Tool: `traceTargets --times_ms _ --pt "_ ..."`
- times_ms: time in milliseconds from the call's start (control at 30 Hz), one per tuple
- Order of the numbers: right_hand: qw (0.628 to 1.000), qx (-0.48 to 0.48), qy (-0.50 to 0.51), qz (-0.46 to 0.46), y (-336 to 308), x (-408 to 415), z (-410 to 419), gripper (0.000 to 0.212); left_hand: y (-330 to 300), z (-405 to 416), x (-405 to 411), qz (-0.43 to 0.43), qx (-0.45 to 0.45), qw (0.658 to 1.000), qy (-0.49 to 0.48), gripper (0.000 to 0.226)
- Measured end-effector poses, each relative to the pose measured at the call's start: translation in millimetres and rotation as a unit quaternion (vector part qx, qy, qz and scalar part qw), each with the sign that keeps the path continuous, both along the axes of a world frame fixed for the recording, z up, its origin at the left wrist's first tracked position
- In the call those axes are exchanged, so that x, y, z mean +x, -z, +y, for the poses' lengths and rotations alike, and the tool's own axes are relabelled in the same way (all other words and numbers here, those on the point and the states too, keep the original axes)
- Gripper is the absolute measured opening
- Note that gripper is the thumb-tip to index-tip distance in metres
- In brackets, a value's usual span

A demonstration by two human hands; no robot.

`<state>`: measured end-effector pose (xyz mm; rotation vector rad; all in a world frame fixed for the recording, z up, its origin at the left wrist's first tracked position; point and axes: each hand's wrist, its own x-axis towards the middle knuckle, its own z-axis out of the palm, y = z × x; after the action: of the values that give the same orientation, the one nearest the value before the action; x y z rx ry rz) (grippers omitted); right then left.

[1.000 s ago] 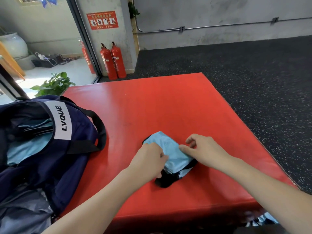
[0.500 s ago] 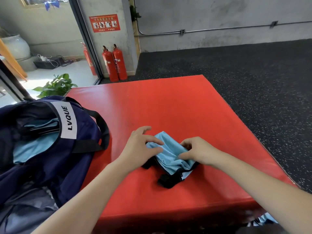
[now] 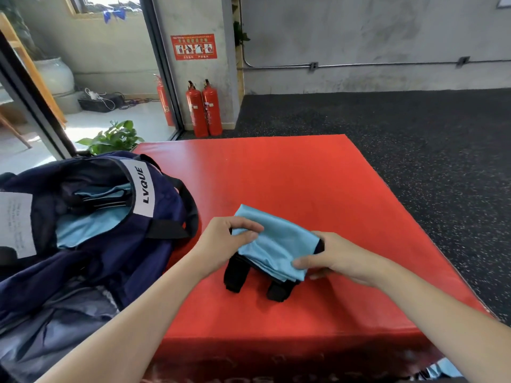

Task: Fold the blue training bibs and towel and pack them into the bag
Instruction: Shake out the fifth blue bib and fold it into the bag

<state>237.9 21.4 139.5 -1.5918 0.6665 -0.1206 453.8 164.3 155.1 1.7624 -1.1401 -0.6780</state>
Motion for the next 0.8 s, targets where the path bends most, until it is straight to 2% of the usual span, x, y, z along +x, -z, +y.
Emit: traceTargets --times_ms 100,200,300,400,600,800 --pt "0.994 -0.065 0.066 -0.056 -1.3 10.6 13.7 0.046 -3.6 17.4 6.8 -0.019 -0.038 0.998 -0.046 0.018" --pt "0.977 -0.034 0.159 -0.135 -5.1 26.0 33.4 0.044 -8.2 38.9 12.0 -0.03 -0.048 0.995 -0.077 0.023" --pt "0.962 -0.057 0.201 -0.173 -5.3 43.8 52.1 0.039 -12.3 64.6 17.0 -0.04 -0.045 0.995 -0.086 0.039" --pt "0.96 -0.092 0.184 -0.19 -8.3 63.0 75.5 0.028 -17.2 93.1 23.1 -0.055 -0.049 0.991 -0.11 0.046" --pt "0.951 -0.12 0.114 -0.26 -35.0 119.3 130.3 0.007 -34.9 152.0 53.6 -0.029 -0.13 0.951 -0.278 0.034" --pt "0.939 -0.216 0.047 -0.263 -62.2 204.2 174.2 0.02 -47.5 210.6 94.6 -0.079 -0.16 0.894 -0.41 0.026"
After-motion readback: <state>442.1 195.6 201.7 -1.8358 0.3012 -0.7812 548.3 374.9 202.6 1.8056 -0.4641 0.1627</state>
